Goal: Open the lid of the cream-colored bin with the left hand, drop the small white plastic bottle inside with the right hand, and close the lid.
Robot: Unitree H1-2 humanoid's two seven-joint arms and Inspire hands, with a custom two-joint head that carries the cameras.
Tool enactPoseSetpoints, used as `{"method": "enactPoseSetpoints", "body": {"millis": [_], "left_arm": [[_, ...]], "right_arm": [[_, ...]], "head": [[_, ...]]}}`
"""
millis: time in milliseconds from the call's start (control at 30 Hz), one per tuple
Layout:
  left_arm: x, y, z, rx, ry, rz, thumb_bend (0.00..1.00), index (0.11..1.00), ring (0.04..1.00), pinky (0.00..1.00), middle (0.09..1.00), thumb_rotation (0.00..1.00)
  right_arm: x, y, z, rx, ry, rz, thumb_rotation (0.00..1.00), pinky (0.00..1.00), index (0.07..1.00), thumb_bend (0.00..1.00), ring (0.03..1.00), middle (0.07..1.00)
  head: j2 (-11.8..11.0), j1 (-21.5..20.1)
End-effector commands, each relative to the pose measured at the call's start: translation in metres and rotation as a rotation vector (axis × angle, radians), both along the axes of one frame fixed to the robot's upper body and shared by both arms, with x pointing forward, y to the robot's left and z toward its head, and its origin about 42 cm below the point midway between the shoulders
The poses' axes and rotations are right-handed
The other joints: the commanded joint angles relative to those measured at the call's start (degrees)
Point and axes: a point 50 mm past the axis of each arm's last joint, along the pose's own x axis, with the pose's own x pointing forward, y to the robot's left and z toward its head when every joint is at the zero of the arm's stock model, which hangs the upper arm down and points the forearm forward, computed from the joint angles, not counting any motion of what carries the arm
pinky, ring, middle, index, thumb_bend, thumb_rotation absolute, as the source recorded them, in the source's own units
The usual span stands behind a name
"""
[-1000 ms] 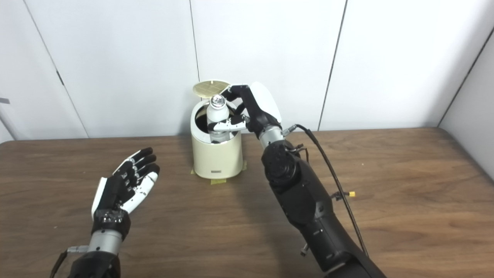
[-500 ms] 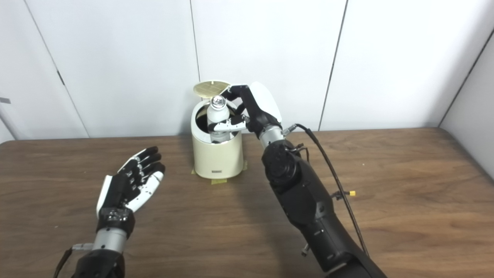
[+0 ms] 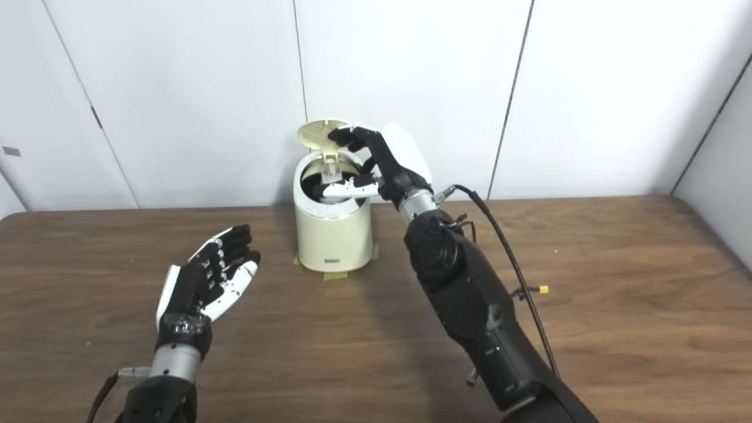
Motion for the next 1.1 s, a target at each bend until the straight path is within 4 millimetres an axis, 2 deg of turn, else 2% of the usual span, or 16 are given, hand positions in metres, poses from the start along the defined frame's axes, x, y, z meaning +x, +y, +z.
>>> {"method": "enactPoseSetpoints", "body": {"millis": [0, 267, 333, 400, 433, 467, 500, 567, 700, 1067], "left_arm": [[0.007, -0.005, 0.02, 0.001, -0.082, -0.002, 0.43, 0.816, 0.851, 0.82, 0.833, 0.25], [0.007, -0.006, 0.021, 0.02, -0.074, 0.0, 0.43, 0.808, 0.854, 0.83, 0.833, 0.26], [0.007, -0.006, 0.021, 0.021, -0.074, -0.001, 0.43, 0.807, 0.857, 0.83, 0.835, 0.26], [0.007, -0.006, 0.021, 0.02, -0.073, -0.002, 0.43, 0.805, 0.858, 0.84, 0.835, 0.26], [0.007, -0.007, 0.021, 0.019, -0.072, -0.002, 0.43, 0.804, 0.86, 0.84, 0.835, 0.26], [0.007, -0.007, 0.021, 0.019, -0.069, -0.002, 0.44, 0.803, 0.862, 0.84, 0.836, 0.26], [0.007, -0.008, 0.021, 0.019, -0.067, -0.002, 0.44, 0.805, 0.864, 0.84, 0.838, 0.27], [0.007, -0.008, 0.021, 0.019, -0.065, -0.004, 0.44, 0.805, 0.869, 0.85, 0.841, 0.28], [0.008, -0.01, 0.02, 0.031, -0.066, -0.003, 0.45, 0.802, 0.866, 0.84, 0.837, 0.29], [0.009, -0.007, 0.019, 0.03, -0.065, -0.002, 0.45, 0.802, 0.864, 0.85, 0.836, 0.3]], "right_arm": [[0.006, 0.005, 0.017, -0.002, -0.028, 0.024, 0.34, 0.72, 0.845, 0.7, 0.815, 0.834], [0.006, 0.003, 0.017, 0.003, -0.044, 0.028, 0.31, 0.71, 0.798, 0.7, 0.8, 0.809], [0.005, 0.002, 0.018, 0.035, -0.05, 0.027, 0.29, 0.67, 0.765, 0.69, 0.775, 0.787], [0.004, 0.002, 0.019, 0.1, -0.047, 0.021, 0.21, 0.59, 0.665, 0.69, 0.688, 0.713], [0.003, 0.002, 0.02, 0.136, -0.043, 0.01, 0.18, 0.53, 0.58, 0.61, 0.63, 0.664], [0.002, 0.002, 0.021, 0.164, -0.045, -0.002, 0.07, 0.47, 0.521, 0.56, 0.555, 0.567], [0.002, 0.002, 0.022, 0.185, -0.049, -0.014, 0.04, 0.43, 0.503, 0.54, 0.513, 0.527], [0.001, 0.002, 0.024, 0.212, -0.054, -0.032, 0.01, 0.41, 0.479, 0.53, 0.487, 0.509], [-0.001, 0.001, 0.026, 0.259, -0.037, -0.074, 0.0, 0.38, 0.477, 0.53, 0.453, 0.497], [-0.01, -0.01, 0.031, 0.275, 0.006, -0.05, 0.0, 0.42, 0.473, 0.53, 0.484, 0.512]], "head": [[0.0, 0.1], [0.0, 0.0], [0.0, -0.1], [0.2, -0.1], [0.2, -0.1], [0.2, 0.0], [0.2, 0.0], [0.2, 0.0], [0.2, 0.0], [-0.1, -0.4]]}}
